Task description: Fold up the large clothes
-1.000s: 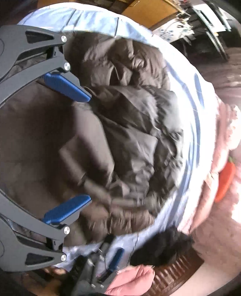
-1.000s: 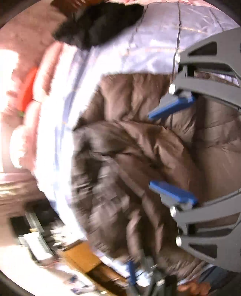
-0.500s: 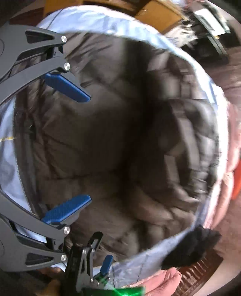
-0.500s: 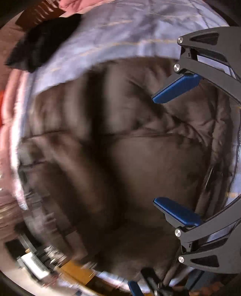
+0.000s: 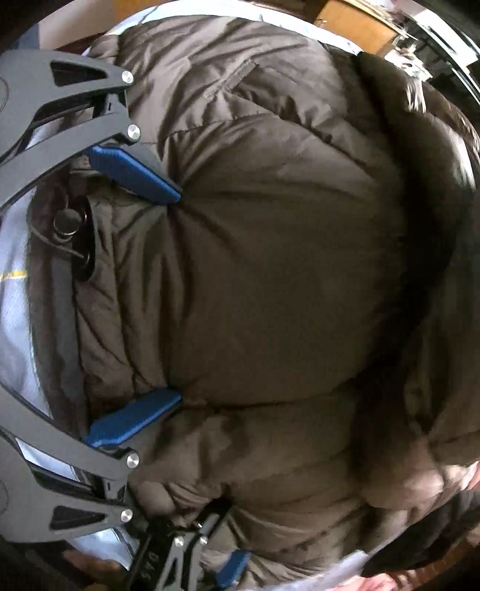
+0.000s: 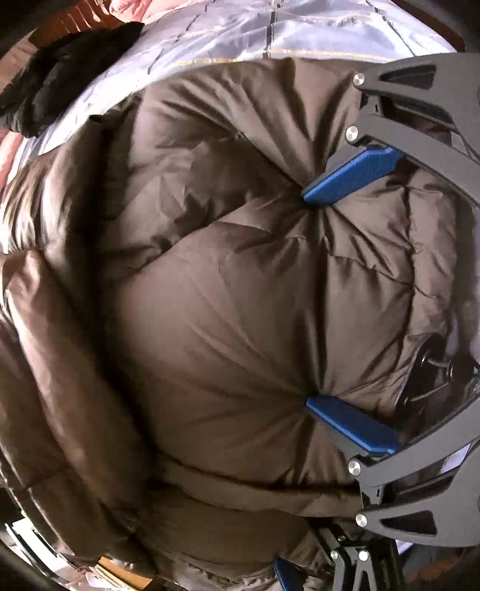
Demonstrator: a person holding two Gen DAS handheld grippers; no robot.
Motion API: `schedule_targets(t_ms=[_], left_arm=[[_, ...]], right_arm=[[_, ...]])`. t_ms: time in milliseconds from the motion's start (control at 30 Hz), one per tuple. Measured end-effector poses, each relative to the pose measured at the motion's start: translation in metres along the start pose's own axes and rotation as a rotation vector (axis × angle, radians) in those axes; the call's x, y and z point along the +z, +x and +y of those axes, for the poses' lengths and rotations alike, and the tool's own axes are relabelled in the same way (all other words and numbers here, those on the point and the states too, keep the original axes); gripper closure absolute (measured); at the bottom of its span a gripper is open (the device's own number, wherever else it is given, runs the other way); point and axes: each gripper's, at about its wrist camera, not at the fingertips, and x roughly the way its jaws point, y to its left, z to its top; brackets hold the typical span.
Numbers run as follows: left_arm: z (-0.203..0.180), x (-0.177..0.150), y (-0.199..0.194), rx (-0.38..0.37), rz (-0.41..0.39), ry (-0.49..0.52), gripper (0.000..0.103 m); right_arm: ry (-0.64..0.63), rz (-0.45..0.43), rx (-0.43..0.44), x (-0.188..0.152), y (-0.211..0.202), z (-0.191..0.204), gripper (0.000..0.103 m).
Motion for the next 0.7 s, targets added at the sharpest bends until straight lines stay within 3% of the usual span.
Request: schedule_targets(t_ms=[67, 200, 300, 400, 500, 600, 700], left_arm=[[0.007, 0.007, -0.029, -0.080, -0.071, -0.046, 0.002], [0.005, 0.040, -0.094, -0.123, -0.199, -0.013, 0.002], [-0.004, 0.087, -0.123, -0.210, -0.197, 0.050, 0.002], [-0.011, 0.133, -0.114, -0.296, -0.163, 0.054, 0.002], [-0.012, 0.143, -0.090, -0.206, -0.218, -0.017, 0.002], [-0.012, 0.151, -0.068, -0.159, -0.188, -0.065, 0.002], [-0.007, 0.147, -0.059, -0.115, -0.227, -0.090, 0.002]], right_arm=[[0.065, -0.052, 0.082, 0.006, -0.021, -0.011, 0.001], [0.151, -0.170, 0.219, 0.043, -0.077, -0.041, 0.001], [0.168, -0.243, 0.347, 0.095, -0.112, -0.061, 0.001], [0.120, -0.283, 0.445, 0.155, -0.121, -0.065, 0.001], [0.119, -0.236, 0.426, 0.225, -0.100, -0.073, 0.001], [0.138, -0.140, 0.456, 0.281, -0.057, -0.069, 0.001], [0.163, -0.096, 0.421, 0.321, -0.026, -0.064, 0.001]])
